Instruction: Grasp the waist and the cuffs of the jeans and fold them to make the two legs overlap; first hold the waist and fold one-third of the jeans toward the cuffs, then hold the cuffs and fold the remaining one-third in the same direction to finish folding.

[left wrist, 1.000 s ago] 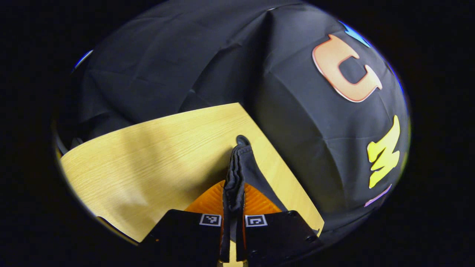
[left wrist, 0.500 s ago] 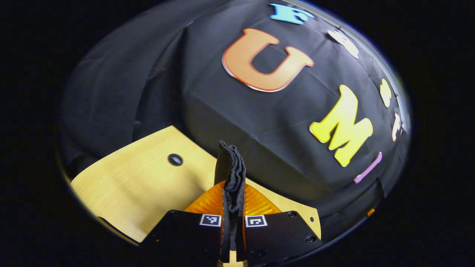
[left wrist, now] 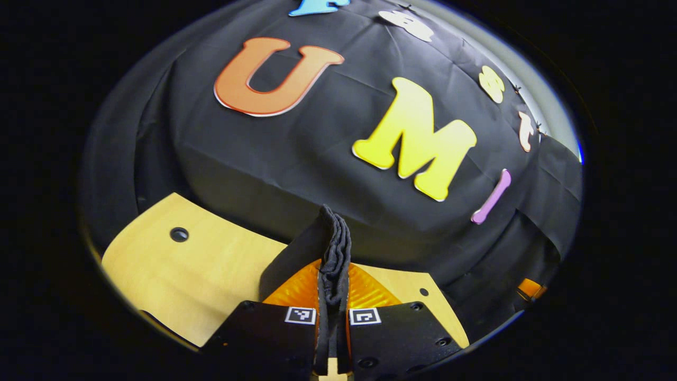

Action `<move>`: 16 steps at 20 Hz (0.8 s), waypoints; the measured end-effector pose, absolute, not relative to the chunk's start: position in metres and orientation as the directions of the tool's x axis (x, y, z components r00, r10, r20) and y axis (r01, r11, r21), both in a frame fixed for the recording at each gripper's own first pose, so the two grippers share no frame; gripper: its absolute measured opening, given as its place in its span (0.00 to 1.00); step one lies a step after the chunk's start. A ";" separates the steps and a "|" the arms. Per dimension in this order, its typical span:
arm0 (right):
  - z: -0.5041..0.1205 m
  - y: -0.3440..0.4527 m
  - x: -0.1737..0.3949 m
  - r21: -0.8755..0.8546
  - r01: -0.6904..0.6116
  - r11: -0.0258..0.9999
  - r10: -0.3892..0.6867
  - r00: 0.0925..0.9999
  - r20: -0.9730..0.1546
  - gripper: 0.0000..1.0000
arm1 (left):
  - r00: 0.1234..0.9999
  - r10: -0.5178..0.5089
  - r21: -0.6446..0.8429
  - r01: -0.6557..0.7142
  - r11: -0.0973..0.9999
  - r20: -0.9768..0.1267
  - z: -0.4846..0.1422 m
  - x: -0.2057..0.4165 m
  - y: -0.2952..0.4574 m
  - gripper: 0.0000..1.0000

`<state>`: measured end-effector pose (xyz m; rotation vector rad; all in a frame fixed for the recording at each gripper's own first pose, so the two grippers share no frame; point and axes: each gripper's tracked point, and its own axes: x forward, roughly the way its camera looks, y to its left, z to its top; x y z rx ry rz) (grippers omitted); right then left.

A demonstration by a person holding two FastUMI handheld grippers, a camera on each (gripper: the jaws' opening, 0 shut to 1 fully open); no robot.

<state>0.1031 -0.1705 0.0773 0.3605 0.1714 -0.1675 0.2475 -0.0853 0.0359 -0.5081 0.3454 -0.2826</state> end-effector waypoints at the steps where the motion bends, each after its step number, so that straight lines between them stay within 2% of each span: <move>1: 0.074 -0.174 0.101 0.337 0.201 0.920 -0.139 0.970 -0.199 1.00 | 0.894 -0.369 -0.517 0.198 0.833 -0.254 0.034 0.243 -0.096 0.09; 3: 0.071 -0.181 0.097 0.340 0.216 0.916 -0.151 0.967 -0.207 0.97 | 0.872 -0.403 -0.498 0.228 0.837 -0.277 0.025 0.238 -0.119 0.09; 5: 0.069 -0.188 0.094 0.348 0.229 0.909 -0.163 0.964 -0.210 1.00 | 0.853 -0.432 -0.478 0.261 0.839 -0.292 0.017 0.235 -0.145 0.10; 8: 0.065 -0.196 0.088 0.353 0.250 0.901 -0.181 0.959 -0.219 1.00 | 0.827 -0.469 -0.453 0.305 0.838 -0.311 0.008 0.231 -0.183 0.10; 9: 0.064 -0.199 0.086 0.353 0.257 0.900 -0.186 0.957 -0.221 0.97 | 0.818 -0.478 -0.447 0.314 0.837 -0.321 0.003 0.229 -0.194 0.09; 10: 0.063 -0.203 0.085 0.351 0.263 0.899 -0.192 0.956 -0.224 1.00 | 0.808 -0.486 -0.442 0.322 0.837 -0.333 -0.006 0.229 -0.205 0.09; 14: 0.062 -0.212 0.080 0.350 0.275 0.895 -0.203 0.952 -0.230 1.00 | 0.782 -0.488 -0.373 0.351 0.859 -0.388 -0.039 0.215 -0.244 0.10; 15: 0.061 -0.212 0.080 0.348 0.276 0.896 -0.203 0.951 -0.233 0.97 | 0.771 -0.489 -0.354 0.360 0.863 -0.408 -0.051 0.213 -0.252 0.10; 16: 0.061 -0.214 0.081 0.345 0.278 0.897 -0.203 0.950 -0.236 1.00 | 0.756 -0.492 -0.340 0.369 0.865 -0.432 -0.066 0.207 -0.260 0.10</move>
